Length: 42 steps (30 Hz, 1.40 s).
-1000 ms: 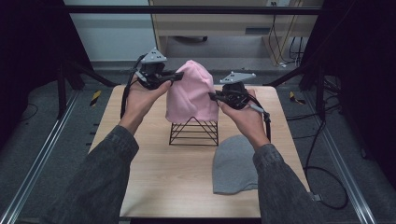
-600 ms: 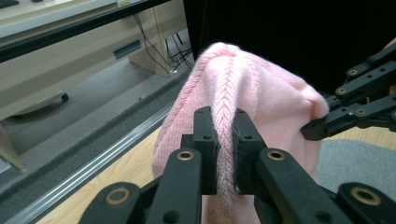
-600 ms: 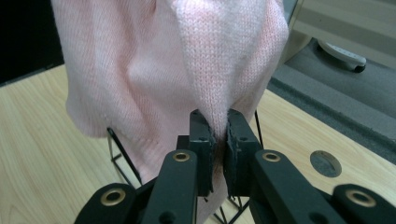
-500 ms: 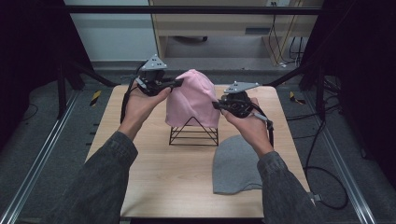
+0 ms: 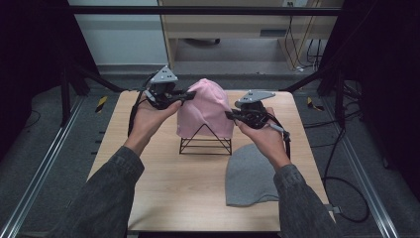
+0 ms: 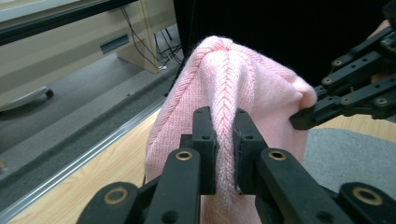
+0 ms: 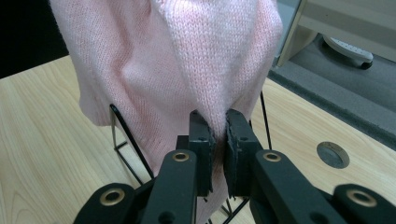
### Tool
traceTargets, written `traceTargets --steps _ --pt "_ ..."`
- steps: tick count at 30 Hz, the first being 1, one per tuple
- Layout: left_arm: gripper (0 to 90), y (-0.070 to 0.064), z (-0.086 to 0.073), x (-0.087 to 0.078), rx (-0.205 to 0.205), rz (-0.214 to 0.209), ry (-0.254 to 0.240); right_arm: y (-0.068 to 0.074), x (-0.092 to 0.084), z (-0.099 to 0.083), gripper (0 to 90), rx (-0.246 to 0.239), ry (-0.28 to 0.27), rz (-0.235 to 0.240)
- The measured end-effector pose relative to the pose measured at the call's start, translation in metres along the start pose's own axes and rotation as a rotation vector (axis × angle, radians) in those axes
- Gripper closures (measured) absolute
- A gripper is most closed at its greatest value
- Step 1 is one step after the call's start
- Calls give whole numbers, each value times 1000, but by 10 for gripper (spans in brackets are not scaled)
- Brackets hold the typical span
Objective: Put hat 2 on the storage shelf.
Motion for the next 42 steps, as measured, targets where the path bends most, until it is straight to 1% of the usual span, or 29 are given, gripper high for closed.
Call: traceTargets --steps 1,3,5,6,11,14,16,17,18,20,22,23,26,28,31,32,34,35,38,40,42 --pt "819 -2 -1 -1 -13 -8 -11 0 0 -1 829 -3 -1 0" --pt "819 -4 0 -4 -5 -14 -15 2 -3 -3 829 -8 -13 10" --pt "819 -6 0 -6 7 -12 -14 3 -3 -3 828 -6 -10 10" --pt "820 -7 1 -7 2 -12 -15 4 -4 -3 828 -6 -14 12" --pt "822 -10 4 -14 2 -16 -30 8 -11 -1 826 -12 -30 10" --pt "822 -12 4 -16 17 -14 -31 9 -13 -1 825 -19 -34 11" --pt "820 -13 0 -14 28 -10 -19 9 -11 -3 822 -23 -17 6" --pt "820 -13 0 -14 28 -10 -19 9 -11 -3 822 -23 -17 6" --pt "820 -13 -3 -12 28 -12 -14 8 -10 -5 822 -18 -9 5" --pt "817 -13 -7 -10 33 -8 -4 7 -6 -8 823 -24 8 1" --pt "816 -10 -13 -5 40 2 21 6 -2 -13 827 -19 21 5" --pt "815 -10 -13 -5 40 2 21 6 -2 -13 827 -19 21 5" --pt "812 -7 -17 -1 54 22 50 3 2 -19 831 -10 39 2" --pt "812 -6 -20 3 52 26 59 2 2 -20 831 -11 44 0" --pt "810 -8 -24 7 57 20 69 0 4 -24 831 -3 51 -1" --pt "805 -9 -25 8 57 16 69 -1 5 -27 830 2 61 -4" --pt "805 -11 -27 9 60 1 65 -1 6 -27 829 6 63 -2" --pt "804 -14 -29 10 70 0 66 -1 7 -29 827 10 63 2" --pt "803 -16 -31 11 73 0 73 -1 8 -31 825 10 69 8" --pt "798 -16 -33 12 92 -2 82 -2 11 -34 824 10 82 6" --pt "798 -17 -36 12 85 -2 85 -3 12 -35 823 15 83 4"
Point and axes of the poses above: each handheld gripper's, and its own axes: x roughly forward along the jaws, z roughly out of its top, y roughly to its left, the point moved 1 cm from there along x, roughly forward along the jaws, and after that the axes turned 15 degrees about z, right-handed, at the moved point
